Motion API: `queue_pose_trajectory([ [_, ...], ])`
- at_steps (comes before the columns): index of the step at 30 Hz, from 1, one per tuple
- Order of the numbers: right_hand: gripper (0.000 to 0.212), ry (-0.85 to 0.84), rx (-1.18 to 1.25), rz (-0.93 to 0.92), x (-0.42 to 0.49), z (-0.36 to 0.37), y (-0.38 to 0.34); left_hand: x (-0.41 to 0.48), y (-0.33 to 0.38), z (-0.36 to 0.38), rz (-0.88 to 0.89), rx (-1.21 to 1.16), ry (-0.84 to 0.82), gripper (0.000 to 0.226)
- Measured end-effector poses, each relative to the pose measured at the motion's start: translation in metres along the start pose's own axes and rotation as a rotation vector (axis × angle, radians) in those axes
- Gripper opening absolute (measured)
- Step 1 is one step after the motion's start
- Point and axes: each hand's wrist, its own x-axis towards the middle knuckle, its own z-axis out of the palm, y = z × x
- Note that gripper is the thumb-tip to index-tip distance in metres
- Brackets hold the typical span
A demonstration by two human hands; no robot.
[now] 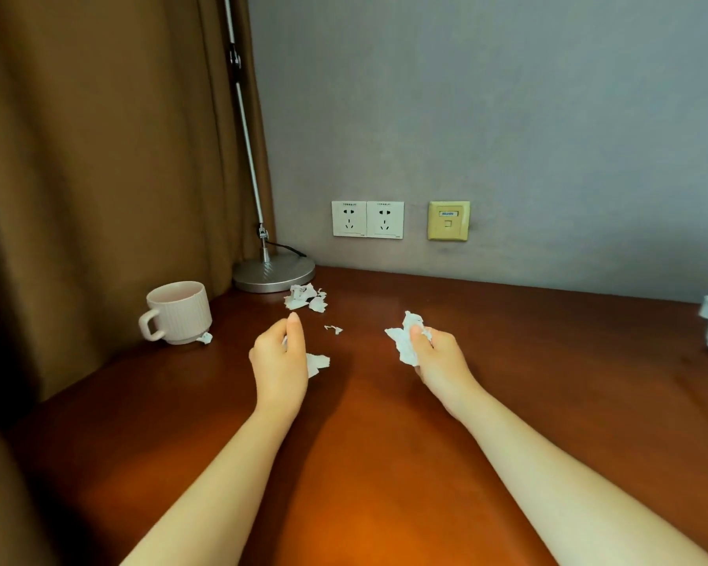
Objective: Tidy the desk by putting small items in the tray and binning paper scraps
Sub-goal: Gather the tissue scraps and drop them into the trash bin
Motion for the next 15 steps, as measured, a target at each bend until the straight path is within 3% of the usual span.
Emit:
queue_pose_trajectory([
  [7,0.031,0.016,0.098,0.169,-0.057,-0.042,-0.003,-0.041,0.042,-0.003,-0.040,-0.052,-0.155,0.051],
  [15,0.032,0.196,0.068,0.135,-0.110,-0.117,-0.012,-0.083,0.115,0.014,0.075,-0.104,-0.463,0.046],
])
